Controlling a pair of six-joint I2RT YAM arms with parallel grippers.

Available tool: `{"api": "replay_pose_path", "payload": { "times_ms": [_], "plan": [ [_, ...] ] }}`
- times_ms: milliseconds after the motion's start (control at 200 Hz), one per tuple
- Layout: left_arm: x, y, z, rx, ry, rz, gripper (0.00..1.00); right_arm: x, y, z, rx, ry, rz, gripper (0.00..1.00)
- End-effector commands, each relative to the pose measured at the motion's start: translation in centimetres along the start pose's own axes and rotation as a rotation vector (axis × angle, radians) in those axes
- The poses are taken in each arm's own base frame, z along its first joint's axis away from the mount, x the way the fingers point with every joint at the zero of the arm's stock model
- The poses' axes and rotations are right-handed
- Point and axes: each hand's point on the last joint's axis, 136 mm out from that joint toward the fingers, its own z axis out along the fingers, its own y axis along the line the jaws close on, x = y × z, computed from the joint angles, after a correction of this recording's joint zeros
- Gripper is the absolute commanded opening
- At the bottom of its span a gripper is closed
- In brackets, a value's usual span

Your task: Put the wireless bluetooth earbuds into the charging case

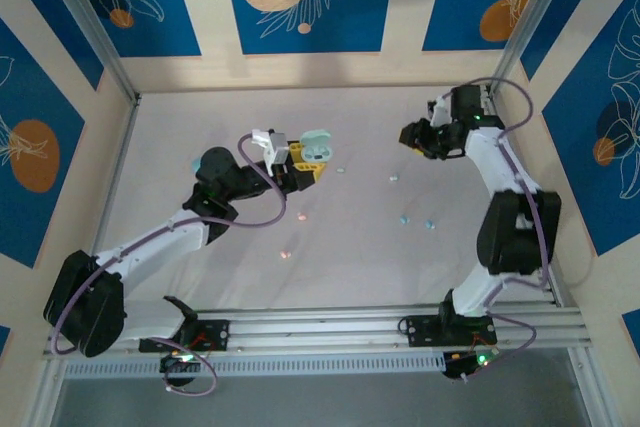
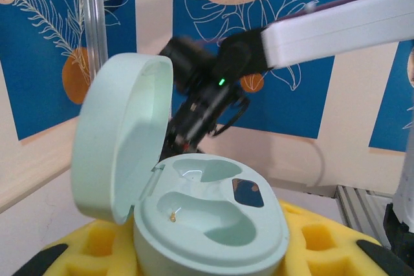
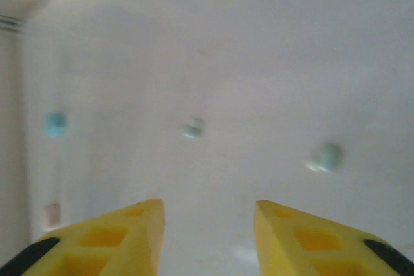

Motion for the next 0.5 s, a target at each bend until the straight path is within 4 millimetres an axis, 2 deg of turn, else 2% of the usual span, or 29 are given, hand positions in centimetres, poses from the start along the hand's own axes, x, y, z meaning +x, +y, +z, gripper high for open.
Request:
{"api": "replay_pose_path", "payload": {
  "times_ms": [0, 140, 495],
  "plan": [
    [-1.5, -0.9, -0.4, 0.006, -0.048, 0.048, 0.32, 1.1, -3.0, 1.3, 0.103, 0.093, 0.082, 0.36],
    [-1.5, -1.0, -0.7, 0.000, -0.049, 0.045, 0.32, 1.4, -5.4, 4.2, 0.118, 0.151, 0.152, 0.34],
    [-1.3, -1.0, -0.8, -0.003, -0.037, 0.044, 0.32, 2.1, -6.2, 7.6, 0.052, 0.232, 0.229, 0.33]
  ]
}}
